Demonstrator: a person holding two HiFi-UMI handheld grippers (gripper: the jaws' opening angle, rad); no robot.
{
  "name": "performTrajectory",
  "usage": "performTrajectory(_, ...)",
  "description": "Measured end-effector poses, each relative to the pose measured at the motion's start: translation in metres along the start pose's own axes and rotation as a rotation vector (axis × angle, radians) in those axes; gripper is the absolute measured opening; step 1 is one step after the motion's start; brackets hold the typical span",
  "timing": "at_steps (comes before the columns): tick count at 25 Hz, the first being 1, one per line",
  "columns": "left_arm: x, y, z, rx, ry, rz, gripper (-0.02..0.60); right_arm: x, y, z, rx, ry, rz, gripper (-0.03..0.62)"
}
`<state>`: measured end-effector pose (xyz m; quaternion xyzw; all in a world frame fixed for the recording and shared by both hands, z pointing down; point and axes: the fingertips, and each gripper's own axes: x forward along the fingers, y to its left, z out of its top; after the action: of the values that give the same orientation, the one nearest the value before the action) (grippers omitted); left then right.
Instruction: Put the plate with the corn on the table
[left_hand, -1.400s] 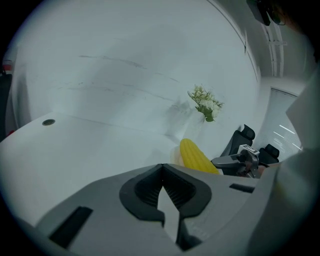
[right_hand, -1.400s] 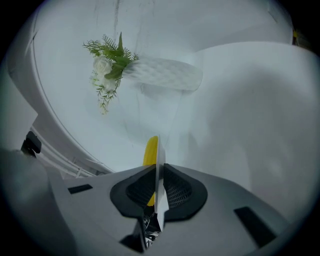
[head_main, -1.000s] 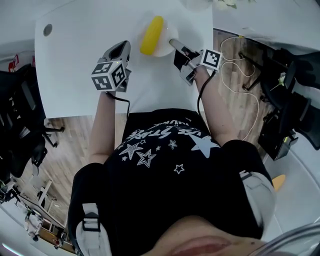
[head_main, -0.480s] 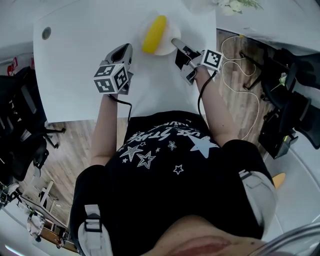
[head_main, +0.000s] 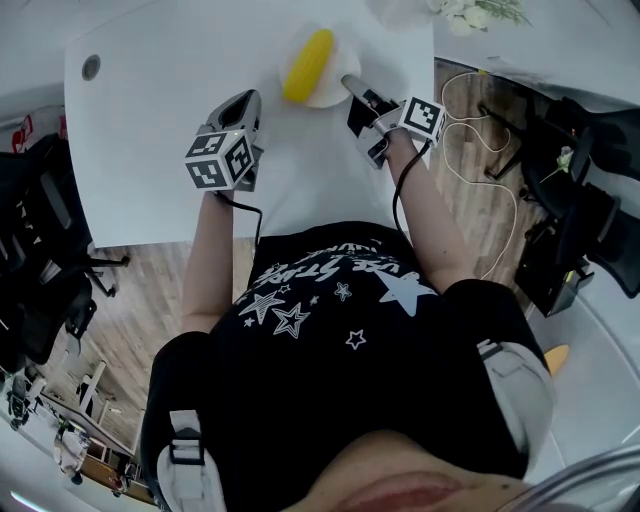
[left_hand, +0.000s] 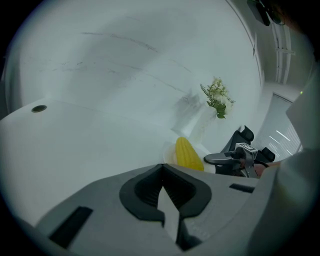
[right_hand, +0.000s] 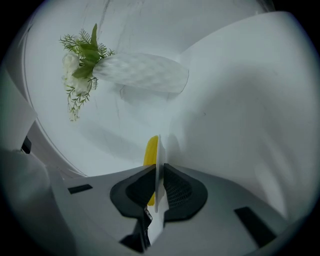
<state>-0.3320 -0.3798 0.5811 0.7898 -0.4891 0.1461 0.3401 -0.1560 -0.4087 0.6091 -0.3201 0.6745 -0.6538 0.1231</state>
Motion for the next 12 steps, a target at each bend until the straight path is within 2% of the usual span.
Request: performTrajectory(12, 0.0026, 0.0012, 0.0017, 0.001, 0.001, -0.007, 0.006, 0.0022, -0.0074, 0.0062, 0.063, -0.052, -0.07, 0.032)
